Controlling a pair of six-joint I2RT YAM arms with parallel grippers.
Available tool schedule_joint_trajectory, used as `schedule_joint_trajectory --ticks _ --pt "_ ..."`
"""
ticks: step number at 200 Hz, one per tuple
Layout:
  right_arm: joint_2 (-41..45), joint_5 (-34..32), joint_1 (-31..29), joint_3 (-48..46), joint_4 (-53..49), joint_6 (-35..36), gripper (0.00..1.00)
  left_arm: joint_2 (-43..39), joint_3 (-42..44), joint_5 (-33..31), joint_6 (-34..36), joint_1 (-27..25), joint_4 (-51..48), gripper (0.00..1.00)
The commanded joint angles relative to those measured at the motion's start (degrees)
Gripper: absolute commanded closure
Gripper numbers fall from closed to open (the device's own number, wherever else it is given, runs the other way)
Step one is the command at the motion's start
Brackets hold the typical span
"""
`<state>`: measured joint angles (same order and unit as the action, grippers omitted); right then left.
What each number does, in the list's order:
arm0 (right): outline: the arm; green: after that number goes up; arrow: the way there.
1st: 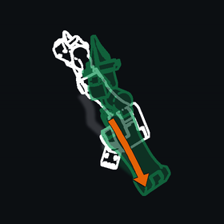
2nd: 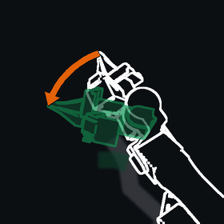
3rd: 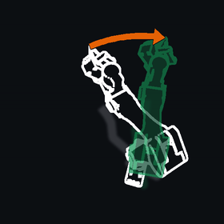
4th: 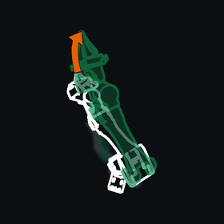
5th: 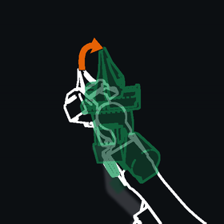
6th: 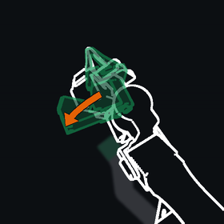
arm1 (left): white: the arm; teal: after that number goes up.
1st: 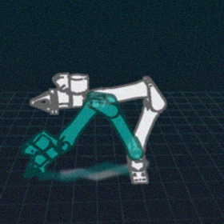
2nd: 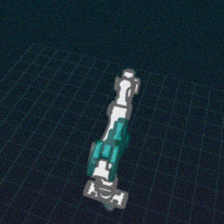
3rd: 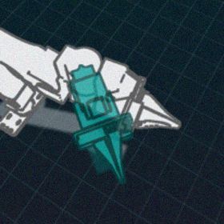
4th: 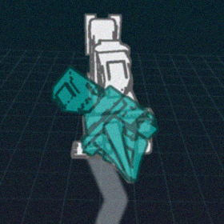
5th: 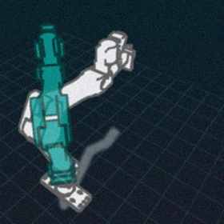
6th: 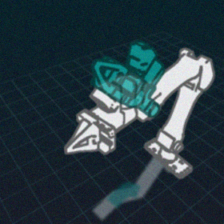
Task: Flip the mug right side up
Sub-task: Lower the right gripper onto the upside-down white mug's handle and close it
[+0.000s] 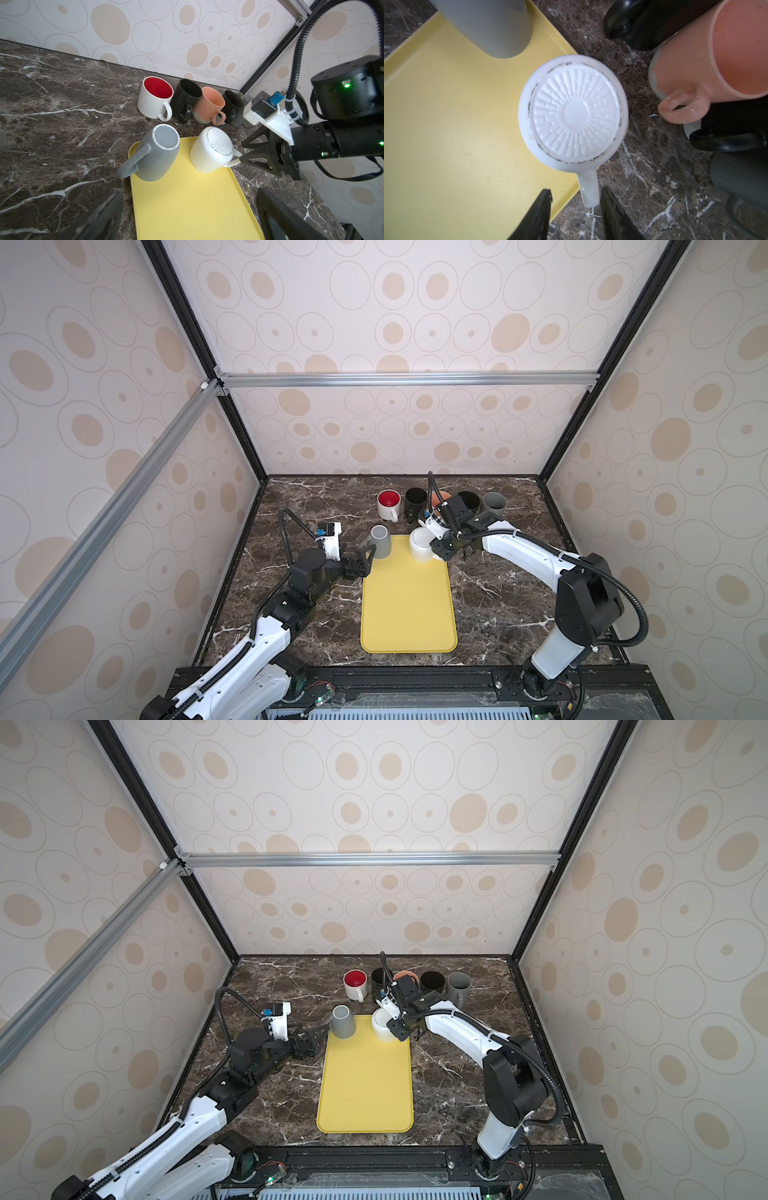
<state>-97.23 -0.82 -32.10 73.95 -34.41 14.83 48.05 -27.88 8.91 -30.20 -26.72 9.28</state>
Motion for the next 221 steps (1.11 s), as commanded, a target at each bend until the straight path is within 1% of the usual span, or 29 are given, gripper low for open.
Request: schedule_joint_trajectory --ticks 1,78,124,160,221 --pt "-1.68 -1.52 0.53 0.87 -1.60 1.76 0.57 -0.55 -0.07 0.31 -0.21 0.44 0.94 0.00" --pt "-4.63 -0.16 0.98 2.40 -1.22 2.41 0.58 -0.55 0.19 0.48 -0.59 0.49 1.30 0.00" --pt "-7.08 -0.50 1.16 4.74 -1.79 2.87 0.59 -0.48 0.62 0.79 -0.92 0.44 1.76 0.00" --pt "-8.89 -0.41 1.22 6.85 -2.60 3.10 0.62 -0.33 0.46 0.93 -0.92 0.45 1.76 0.00" --pt "-10.32 0.89 1.25 7.52 -2.48 2.52 0.68 0.51 0.28 1.43 -0.98 0.46 2.17 0.00"
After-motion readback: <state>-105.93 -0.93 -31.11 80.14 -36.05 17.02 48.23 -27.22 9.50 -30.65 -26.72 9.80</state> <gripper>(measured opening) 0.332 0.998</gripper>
